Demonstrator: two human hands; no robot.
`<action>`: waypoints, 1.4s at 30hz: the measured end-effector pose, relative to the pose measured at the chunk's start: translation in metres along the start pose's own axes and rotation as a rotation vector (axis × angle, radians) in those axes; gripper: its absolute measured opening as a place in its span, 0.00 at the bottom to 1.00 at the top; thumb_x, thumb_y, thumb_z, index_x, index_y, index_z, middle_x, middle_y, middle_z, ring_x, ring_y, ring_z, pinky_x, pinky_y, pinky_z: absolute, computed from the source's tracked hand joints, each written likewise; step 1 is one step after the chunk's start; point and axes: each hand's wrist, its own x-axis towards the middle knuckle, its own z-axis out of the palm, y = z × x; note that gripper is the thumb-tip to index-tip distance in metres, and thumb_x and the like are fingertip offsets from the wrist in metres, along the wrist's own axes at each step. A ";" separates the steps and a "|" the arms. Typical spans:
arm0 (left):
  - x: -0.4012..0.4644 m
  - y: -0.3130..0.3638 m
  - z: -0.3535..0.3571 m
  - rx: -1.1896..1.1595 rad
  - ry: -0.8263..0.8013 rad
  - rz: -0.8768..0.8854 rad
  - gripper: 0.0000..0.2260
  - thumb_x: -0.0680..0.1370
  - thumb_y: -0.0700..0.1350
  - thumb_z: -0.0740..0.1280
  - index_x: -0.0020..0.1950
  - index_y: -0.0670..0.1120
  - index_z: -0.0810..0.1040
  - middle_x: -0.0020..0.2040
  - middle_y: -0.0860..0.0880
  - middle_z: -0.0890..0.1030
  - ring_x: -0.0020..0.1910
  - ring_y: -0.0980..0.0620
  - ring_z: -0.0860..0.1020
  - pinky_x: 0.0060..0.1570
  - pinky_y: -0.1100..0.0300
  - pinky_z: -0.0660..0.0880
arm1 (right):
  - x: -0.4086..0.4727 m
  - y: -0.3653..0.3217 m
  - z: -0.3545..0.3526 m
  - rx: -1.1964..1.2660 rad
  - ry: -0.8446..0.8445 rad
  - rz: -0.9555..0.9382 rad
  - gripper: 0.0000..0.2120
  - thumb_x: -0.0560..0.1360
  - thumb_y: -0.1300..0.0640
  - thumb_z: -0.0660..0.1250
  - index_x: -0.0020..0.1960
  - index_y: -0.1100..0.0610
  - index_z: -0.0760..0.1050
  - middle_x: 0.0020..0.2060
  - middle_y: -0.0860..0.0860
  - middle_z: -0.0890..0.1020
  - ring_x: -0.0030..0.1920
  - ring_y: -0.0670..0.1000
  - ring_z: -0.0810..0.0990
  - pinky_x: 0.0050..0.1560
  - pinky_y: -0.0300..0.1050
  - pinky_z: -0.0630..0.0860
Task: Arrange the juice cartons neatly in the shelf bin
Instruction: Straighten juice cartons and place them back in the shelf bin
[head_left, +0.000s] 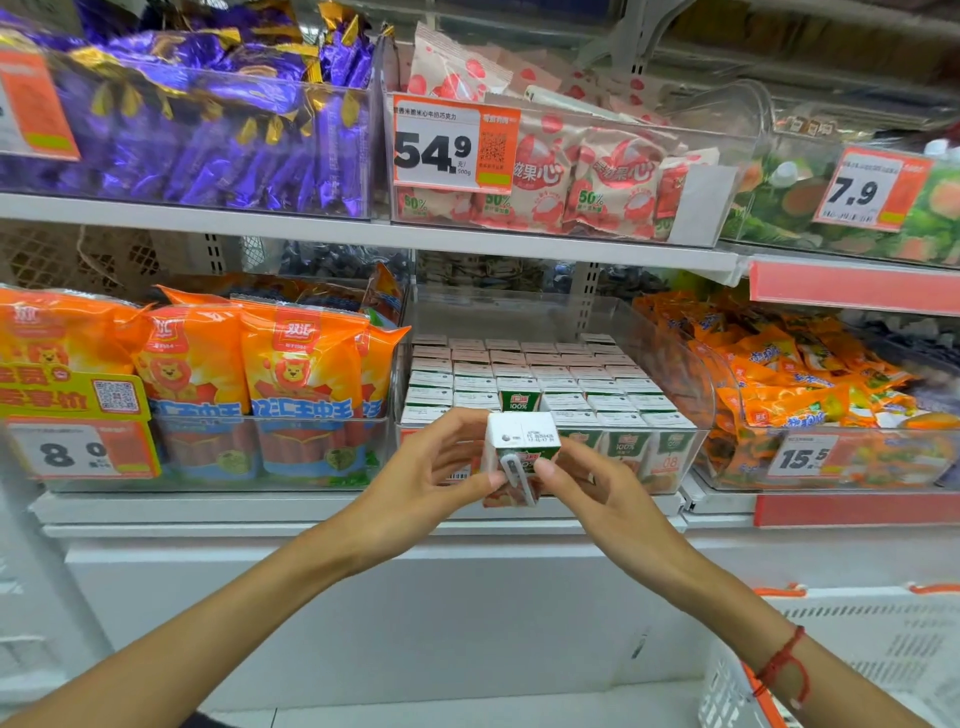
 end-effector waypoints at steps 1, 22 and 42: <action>0.000 0.000 0.000 0.017 -0.006 0.018 0.19 0.77 0.41 0.70 0.64 0.57 0.72 0.62 0.64 0.78 0.64 0.63 0.74 0.60 0.70 0.71 | 0.000 0.000 0.000 -0.019 0.000 -0.020 0.19 0.76 0.42 0.63 0.66 0.40 0.72 0.59 0.34 0.79 0.61 0.36 0.76 0.59 0.29 0.71; -0.001 0.003 0.008 -0.209 -0.018 -0.150 0.15 0.77 0.47 0.69 0.63 0.55 0.76 0.59 0.56 0.82 0.57 0.57 0.81 0.51 0.65 0.78 | -0.002 -0.003 -0.002 -0.082 0.193 -0.094 0.19 0.70 0.38 0.64 0.61 0.37 0.70 0.44 0.39 0.84 0.47 0.41 0.83 0.47 0.35 0.78; -0.001 0.005 0.004 -0.415 0.067 -0.718 0.19 0.76 0.63 0.64 0.55 0.51 0.79 0.45 0.46 0.86 0.41 0.55 0.85 0.35 0.59 0.81 | 0.002 -0.023 0.003 0.123 0.210 0.084 0.17 0.66 0.32 0.64 0.39 0.42 0.85 0.33 0.52 0.85 0.35 0.47 0.83 0.42 0.37 0.80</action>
